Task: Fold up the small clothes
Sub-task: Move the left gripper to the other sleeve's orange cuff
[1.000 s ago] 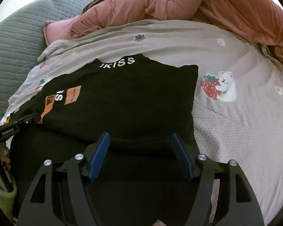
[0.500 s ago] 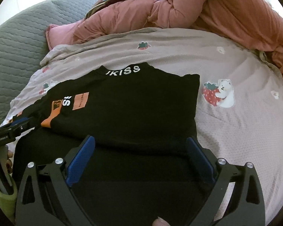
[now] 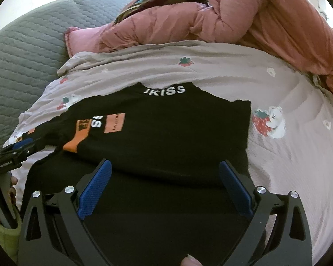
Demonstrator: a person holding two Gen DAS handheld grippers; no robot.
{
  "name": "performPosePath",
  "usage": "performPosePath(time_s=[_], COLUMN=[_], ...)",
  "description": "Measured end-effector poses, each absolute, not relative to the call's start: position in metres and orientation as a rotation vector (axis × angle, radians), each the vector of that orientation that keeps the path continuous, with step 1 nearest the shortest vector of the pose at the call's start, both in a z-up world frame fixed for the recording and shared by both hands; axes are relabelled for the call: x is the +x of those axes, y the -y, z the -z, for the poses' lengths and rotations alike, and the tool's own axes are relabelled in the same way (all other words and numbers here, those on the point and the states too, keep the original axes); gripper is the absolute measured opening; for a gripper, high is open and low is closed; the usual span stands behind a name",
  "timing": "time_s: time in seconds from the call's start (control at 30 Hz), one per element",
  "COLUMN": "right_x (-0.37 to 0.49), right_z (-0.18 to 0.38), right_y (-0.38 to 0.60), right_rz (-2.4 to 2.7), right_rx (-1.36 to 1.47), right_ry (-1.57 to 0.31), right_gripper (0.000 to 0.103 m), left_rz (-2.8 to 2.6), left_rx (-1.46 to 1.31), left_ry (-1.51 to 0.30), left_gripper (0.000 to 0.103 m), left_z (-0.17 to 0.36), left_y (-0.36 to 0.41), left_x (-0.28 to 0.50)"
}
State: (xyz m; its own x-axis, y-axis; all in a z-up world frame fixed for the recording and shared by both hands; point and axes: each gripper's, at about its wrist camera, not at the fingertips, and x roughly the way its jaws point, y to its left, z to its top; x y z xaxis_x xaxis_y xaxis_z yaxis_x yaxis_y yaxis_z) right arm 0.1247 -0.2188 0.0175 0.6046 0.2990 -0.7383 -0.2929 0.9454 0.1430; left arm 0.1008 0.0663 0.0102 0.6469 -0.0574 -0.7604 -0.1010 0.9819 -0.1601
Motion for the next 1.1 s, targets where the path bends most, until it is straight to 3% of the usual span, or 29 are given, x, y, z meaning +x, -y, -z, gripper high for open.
performPosePath(time_s=[1.1], right_x=[0.113], right_z=[-0.05], right_y=[0.081], right_rz=[-0.52], right_rx=[-0.145], right_ry=[-0.779], right_gripper=[0.097], left_rz=[-0.353], left_rx=[-0.352], left_ry=[-0.731], left_gripper=[0.093], left_z=[-0.023], left_y=[-0.206], left_x=[0.042])
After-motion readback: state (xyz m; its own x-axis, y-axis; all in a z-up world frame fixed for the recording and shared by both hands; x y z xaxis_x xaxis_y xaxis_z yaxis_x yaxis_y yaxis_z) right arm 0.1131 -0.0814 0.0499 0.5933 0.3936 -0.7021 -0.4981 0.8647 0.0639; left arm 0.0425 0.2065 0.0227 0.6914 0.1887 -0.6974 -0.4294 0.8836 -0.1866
